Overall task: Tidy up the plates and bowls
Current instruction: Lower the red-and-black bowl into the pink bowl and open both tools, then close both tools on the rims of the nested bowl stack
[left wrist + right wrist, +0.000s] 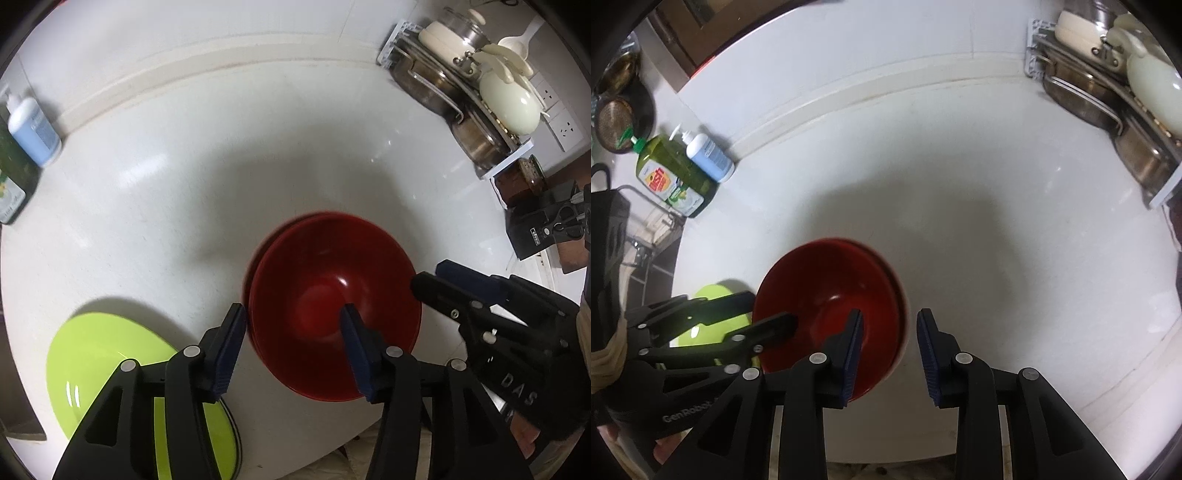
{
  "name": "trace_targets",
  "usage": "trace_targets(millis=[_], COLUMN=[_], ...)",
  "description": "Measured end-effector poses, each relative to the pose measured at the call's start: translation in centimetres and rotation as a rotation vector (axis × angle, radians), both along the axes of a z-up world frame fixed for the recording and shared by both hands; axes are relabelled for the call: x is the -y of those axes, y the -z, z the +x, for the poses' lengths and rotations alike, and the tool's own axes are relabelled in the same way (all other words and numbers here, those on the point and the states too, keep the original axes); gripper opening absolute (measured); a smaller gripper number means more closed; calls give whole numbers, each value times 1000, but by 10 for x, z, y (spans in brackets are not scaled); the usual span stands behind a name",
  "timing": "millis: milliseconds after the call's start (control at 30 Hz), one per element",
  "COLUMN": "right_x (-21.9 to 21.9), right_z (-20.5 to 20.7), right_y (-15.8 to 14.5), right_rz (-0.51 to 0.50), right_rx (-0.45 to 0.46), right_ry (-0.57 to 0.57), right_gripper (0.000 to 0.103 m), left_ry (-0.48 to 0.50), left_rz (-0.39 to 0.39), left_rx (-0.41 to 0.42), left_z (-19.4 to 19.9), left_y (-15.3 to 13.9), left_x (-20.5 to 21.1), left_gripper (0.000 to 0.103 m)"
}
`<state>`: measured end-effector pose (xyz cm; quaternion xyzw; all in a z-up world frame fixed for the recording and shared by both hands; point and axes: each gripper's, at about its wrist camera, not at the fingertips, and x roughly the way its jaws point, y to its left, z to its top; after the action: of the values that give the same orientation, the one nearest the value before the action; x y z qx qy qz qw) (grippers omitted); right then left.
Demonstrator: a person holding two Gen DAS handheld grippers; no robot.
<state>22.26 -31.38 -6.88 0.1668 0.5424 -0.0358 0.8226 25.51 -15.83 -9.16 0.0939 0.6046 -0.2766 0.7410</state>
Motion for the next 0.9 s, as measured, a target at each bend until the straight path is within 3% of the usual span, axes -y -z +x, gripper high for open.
trace_targets(millis=[167, 333, 600, 700, 900], right_x=[3, 2, 0, 1, -1], right_z=[-1, 0, -2, -4, -5], right_y=[-7, -9, -6, -2, 12], right_rz=[-17, -34, -65, -65, -54], right_rx=[30, 50, 87, 103, 82], right_ry=[30, 41, 20, 28, 22], right_gripper=[39, 53, 56, 64, 65], left_ry=[-6, -13, -21, -33, -62], left_rz=[-7, 17, 83, 106, 121], left_rx=[41, 107, 248, 301, 300], left_z=[2, 3, 1, -2, -3], left_y=[-10, -15, -17, -18, -7], left_x=[-2, -6, -13, -15, -19], left_gripper=[57, 62, 72, 78, 78])
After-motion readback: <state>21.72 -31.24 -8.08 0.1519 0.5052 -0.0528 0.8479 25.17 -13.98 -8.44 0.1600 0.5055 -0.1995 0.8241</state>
